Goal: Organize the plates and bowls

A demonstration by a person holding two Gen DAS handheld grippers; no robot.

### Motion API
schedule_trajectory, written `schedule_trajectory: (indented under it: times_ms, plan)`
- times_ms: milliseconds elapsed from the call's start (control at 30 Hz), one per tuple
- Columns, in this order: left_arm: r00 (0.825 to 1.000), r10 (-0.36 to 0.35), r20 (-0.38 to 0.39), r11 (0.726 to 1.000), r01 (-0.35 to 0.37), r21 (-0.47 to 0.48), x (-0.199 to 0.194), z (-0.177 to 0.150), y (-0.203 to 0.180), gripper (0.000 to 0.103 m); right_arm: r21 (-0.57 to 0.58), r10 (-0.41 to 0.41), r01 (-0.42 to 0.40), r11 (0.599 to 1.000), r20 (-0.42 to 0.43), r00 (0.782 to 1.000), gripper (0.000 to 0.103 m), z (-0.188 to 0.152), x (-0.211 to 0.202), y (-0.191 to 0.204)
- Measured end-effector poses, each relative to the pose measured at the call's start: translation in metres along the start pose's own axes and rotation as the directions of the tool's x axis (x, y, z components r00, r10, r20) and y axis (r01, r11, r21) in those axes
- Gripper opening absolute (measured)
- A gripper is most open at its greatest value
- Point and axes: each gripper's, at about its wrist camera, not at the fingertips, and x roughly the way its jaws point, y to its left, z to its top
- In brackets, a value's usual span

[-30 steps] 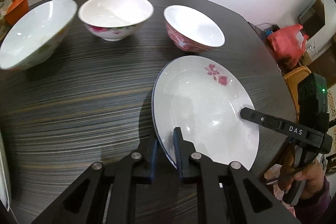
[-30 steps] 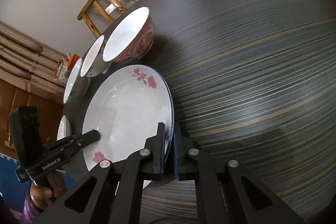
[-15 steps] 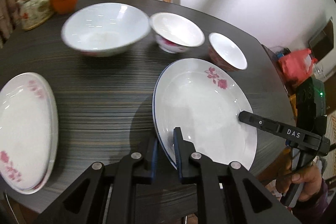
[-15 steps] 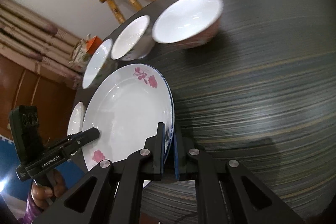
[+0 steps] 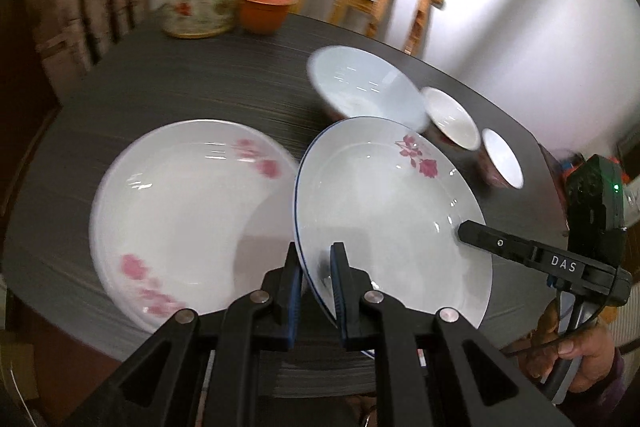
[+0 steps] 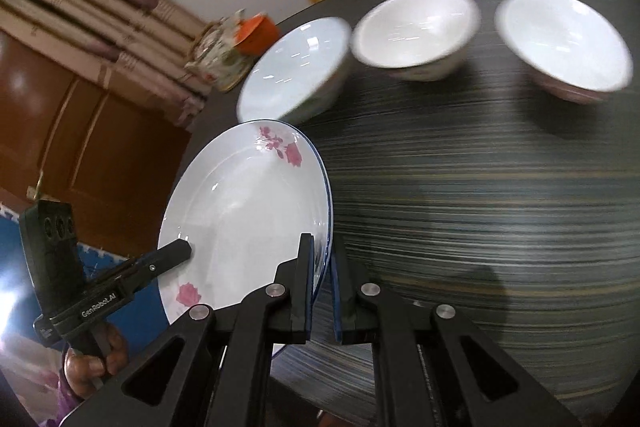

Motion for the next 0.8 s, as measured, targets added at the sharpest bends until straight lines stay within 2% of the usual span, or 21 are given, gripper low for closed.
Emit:
schedule_trajectory:
  times_ms: [333,500,800]
  plan:
    - [0.997,0.071,0.02,0.989,-0.068,-0.13,-0.016,-0.004,0.089,0.014,-0.118,0.02,-0.03,0.993,-0.085,0.996,0.009,0.012,0.066,0.08]
    - [0.995,0.101,0.025,0.983,-0.096,-0.155,-0.013,-0.003,0.11,0.015,-0.157,0.003,-0.022,0.987,-0.117,0.993,0.009,0.016,0.09,0.101]
    - [0.991,0.13,0.012,0.978,-0.126,-0.169,-0.004,-0.01,0.128,0.015,-0.197,-0.033,0.003,0.98,-0.148,0.988,0.009,0.018,0.111,0.11]
